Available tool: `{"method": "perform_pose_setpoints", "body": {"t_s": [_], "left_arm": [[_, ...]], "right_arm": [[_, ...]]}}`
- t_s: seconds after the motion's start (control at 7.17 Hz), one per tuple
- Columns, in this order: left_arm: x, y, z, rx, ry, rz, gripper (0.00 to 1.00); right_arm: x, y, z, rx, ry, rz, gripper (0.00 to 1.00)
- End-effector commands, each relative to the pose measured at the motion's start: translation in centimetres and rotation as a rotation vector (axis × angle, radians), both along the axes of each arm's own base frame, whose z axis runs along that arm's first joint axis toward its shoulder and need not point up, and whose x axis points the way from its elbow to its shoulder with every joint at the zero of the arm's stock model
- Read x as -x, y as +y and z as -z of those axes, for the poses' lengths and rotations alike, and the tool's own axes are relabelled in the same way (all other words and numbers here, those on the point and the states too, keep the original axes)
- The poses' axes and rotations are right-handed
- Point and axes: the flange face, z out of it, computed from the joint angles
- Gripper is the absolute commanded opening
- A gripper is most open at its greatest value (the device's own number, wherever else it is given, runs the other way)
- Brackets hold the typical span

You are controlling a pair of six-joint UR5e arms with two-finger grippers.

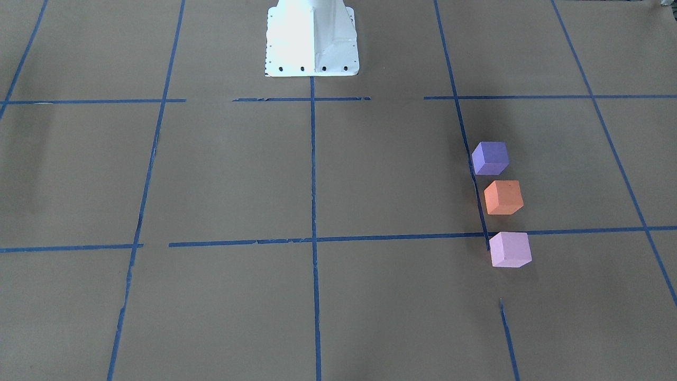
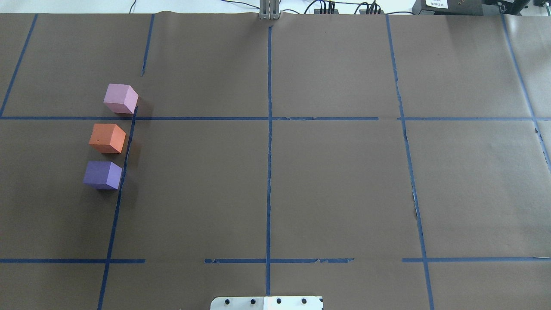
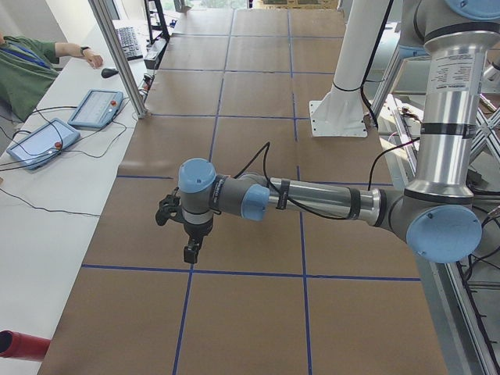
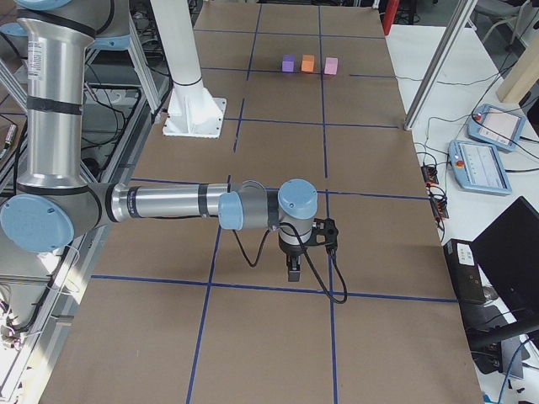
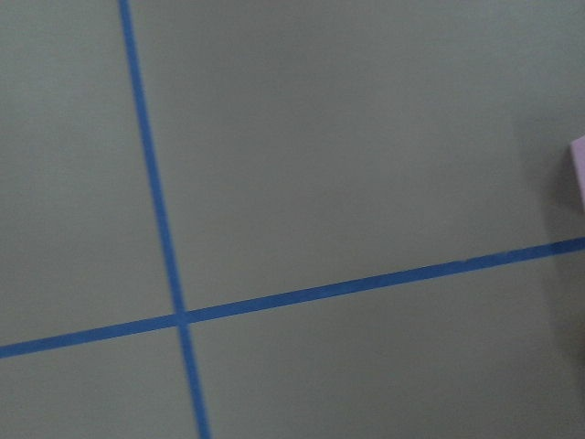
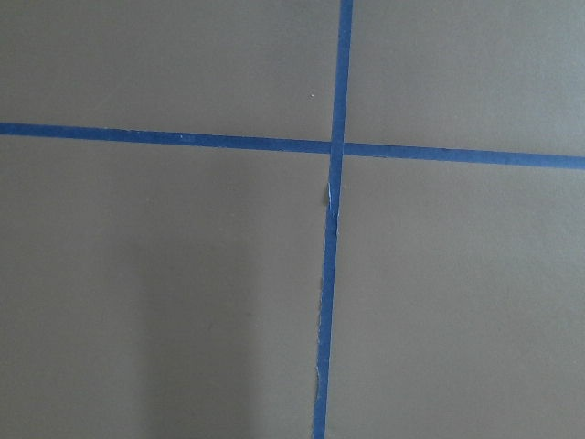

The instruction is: Arrange blocks in a line

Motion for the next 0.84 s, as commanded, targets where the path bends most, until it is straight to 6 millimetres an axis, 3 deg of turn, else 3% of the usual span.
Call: {"method": "perform_pose_setpoints", "body": {"t_s": [0.0, 0.7], "left_arm": [[1.69, 0.72, -1.52, 0.013, -0.004, -0.006, 1.0], [1.69, 0.54, -1.47, 0.01, -0.014, -0.004, 1.0]], "right_arm": [[0.0, -0.02, 0.02, 0.0, 0.0, 0.0, 1.0], [0.0, -0.02, 0.02, 0.0, 0.0, 0.0, 1.0]]}}
